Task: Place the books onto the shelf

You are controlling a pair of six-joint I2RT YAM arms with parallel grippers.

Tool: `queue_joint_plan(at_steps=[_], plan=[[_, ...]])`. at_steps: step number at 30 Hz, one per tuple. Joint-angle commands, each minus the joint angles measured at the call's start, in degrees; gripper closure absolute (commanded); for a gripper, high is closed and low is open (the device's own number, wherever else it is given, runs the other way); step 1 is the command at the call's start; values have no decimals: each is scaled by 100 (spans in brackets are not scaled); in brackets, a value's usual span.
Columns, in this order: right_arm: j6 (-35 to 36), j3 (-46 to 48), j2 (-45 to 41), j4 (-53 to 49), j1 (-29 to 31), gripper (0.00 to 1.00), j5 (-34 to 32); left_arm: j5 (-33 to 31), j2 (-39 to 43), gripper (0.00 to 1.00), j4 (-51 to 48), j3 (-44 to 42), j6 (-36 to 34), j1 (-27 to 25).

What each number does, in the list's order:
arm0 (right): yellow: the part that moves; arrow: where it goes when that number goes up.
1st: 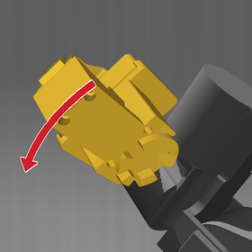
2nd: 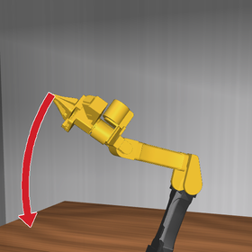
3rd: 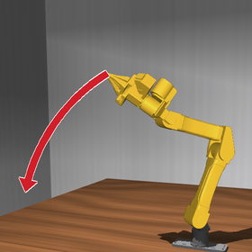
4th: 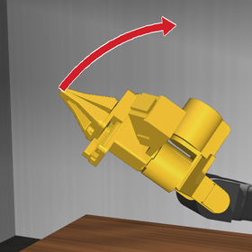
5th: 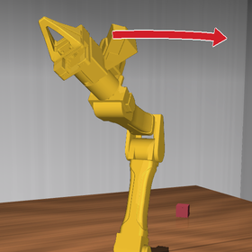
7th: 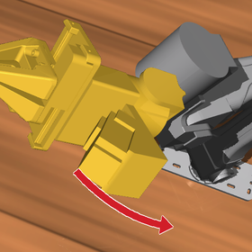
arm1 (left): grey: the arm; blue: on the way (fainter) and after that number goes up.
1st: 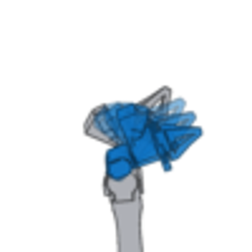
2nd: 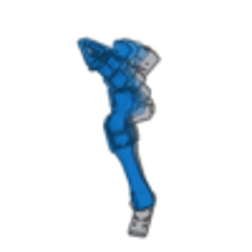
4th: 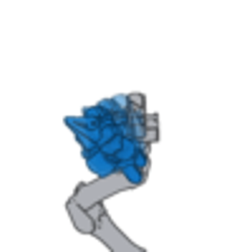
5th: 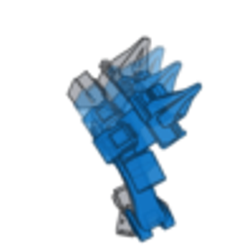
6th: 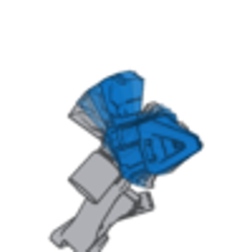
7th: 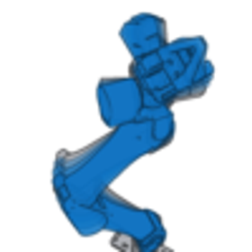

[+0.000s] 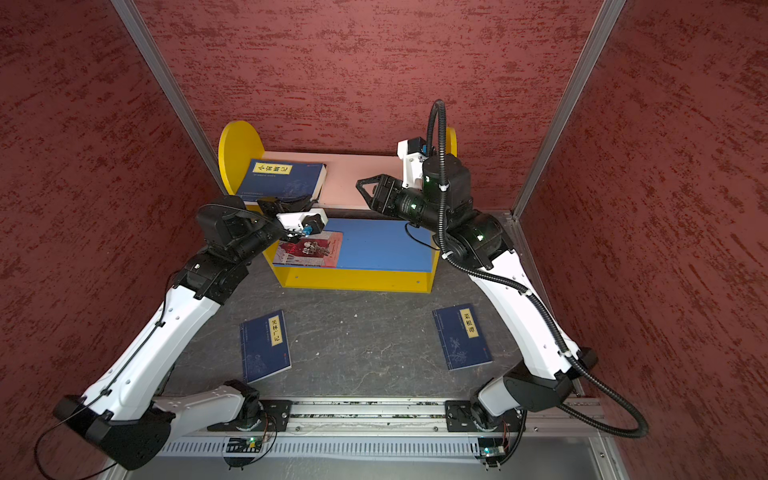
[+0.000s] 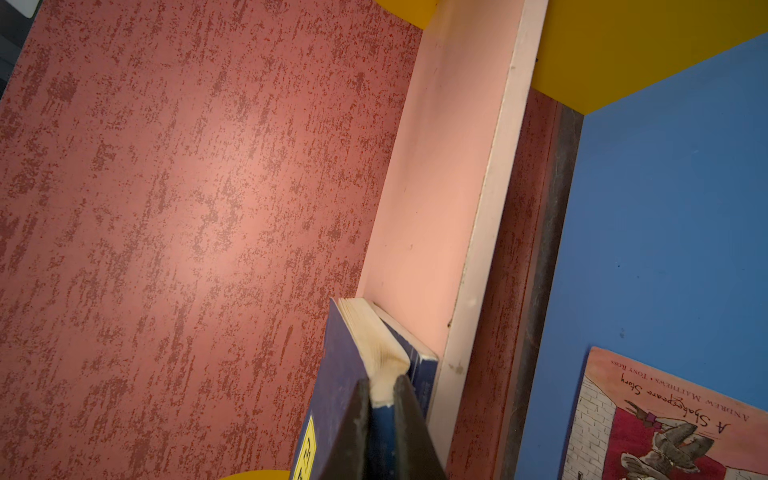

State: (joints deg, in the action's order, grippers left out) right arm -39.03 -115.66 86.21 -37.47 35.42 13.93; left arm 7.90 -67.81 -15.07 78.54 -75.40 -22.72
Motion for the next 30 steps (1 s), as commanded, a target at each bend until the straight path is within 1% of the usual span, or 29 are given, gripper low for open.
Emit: queue_joint_plan(at_steps=[1, 2, 3, 4, 5, 7, 9, 10, 12, 17, 18, 20, 24, 27, 30], plan=[[-17, 17, 7, 214, 26, 46, 91, -234, -34, 100, -216, -85, 104, -46], [-17, 17, 10, 210, 26, 46, 100, -264, -60, 100, -194, -85, 104, -70], [-16, 16, 9, 214, 26, 46, 101, -289, -87, 95, -194, -80, 101, -85], [-17, 17, 2, 213, 26, 46, 101, -308, -115, 80, -202, -77, 104, -109], [-17, 17, 1, 206, 26, 46, 101, -320, -133, 68, -222, -68, 104, -131], [-17, 33, -25, 203, 26, 46, 83, -335, -132, 49, -262, -50, 113, -169], [-17, 43, -35, 205, 26, 46, 92, -352, -105, 34, -306, -51, 118, -197], [-13, 45, -35, 208, 26, 46, 99, -358, -85, 28, -354, -50, 119, -211], [-15, 48, -53, 212, 28, 46, 107, -350, -7, 21, -484, -37, 175, -233], [-2, 130, -130, 255, 26, 45, 75, -428, 324, 9, -905, -22, 445, -328], [7, 155, -148, 254, 24, 45, 67, -479, 375, 6, -979, 31, 585, -330], [12, 183, -169, 270, 26, 45, 52, -618, 409, 3, -1078, 219, 949, -308], [5, 219, -178, 297, 26, 45, 56, -700, 418, 3, -1410, 815, 1961, -126], [0, 219, -179, 310, 26, 45, 59, -561, 472, 5, -1671, 1102, 2762, 111], [0, 218, -203, 294, 26, 45, 42, -356, 556, 8, -1780, 1154, 3272, 399]])
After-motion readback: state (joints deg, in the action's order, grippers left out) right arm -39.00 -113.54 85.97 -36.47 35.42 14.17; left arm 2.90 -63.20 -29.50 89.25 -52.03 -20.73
